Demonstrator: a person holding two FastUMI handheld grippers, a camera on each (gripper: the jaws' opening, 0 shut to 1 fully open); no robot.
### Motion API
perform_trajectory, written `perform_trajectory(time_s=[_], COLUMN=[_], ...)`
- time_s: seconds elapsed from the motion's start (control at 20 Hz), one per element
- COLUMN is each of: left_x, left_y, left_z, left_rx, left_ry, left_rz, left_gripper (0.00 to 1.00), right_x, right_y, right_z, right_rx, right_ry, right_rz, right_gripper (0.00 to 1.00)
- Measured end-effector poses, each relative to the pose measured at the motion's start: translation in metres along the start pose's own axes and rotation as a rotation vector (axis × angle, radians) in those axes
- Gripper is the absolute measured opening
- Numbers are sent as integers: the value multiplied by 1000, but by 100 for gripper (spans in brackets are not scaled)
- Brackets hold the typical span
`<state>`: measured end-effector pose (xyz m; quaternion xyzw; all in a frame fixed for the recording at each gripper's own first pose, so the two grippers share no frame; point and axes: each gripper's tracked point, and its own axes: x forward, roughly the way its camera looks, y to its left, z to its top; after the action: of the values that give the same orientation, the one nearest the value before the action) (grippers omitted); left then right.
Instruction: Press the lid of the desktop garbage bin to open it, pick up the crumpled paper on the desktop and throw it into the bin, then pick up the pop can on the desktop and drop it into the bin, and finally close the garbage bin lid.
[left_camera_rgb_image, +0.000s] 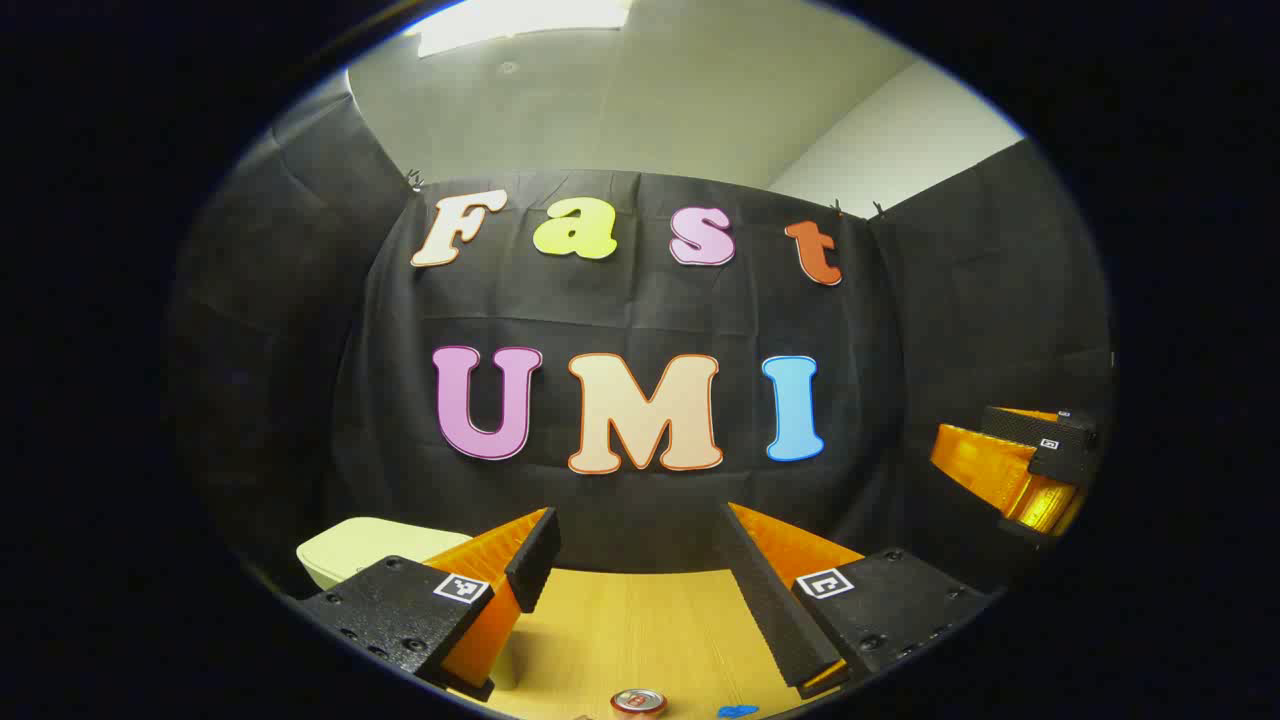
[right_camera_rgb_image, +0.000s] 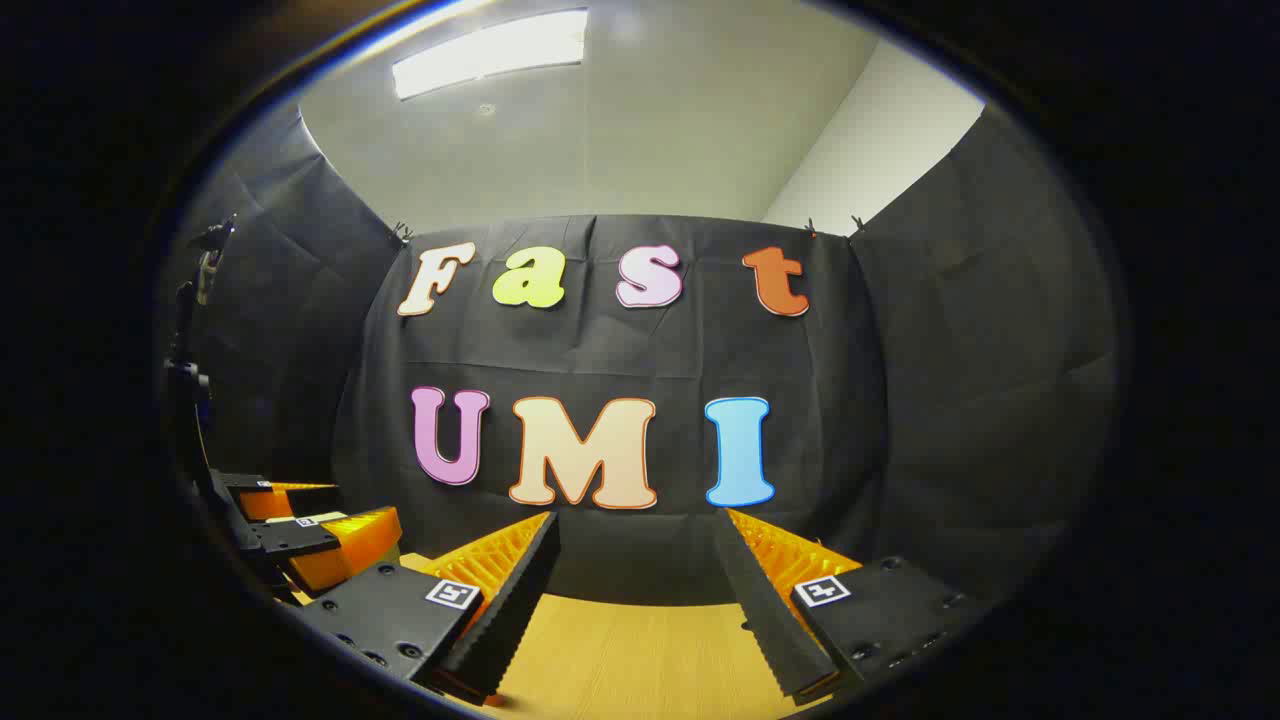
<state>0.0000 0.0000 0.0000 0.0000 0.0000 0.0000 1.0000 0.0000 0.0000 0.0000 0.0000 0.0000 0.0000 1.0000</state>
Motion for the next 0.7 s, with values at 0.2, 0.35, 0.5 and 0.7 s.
perform_trajectory(time_s=[0.2,0.35,0.5,0.7], left_x=[-4,-6,-6,-3], left_y=[-3,-10,-13,-14], left_z=[2,1,5,3], left_rx=[28,31,31,44], left_ry=[2,4,-8,-2], left_rz=[3,-8,-9,-10], left_gripper=[97,95,95,95], right_x=[0,-3,-7,-6], right_y=[0,-4,-9,-11], right_z=[7,-1,2,2], right_rx=[2,-11,-15,-3], right_ry=[-20,2,-4,-5], right_rz=[8,9,5,9], right_gripper=[98,98,99,98])
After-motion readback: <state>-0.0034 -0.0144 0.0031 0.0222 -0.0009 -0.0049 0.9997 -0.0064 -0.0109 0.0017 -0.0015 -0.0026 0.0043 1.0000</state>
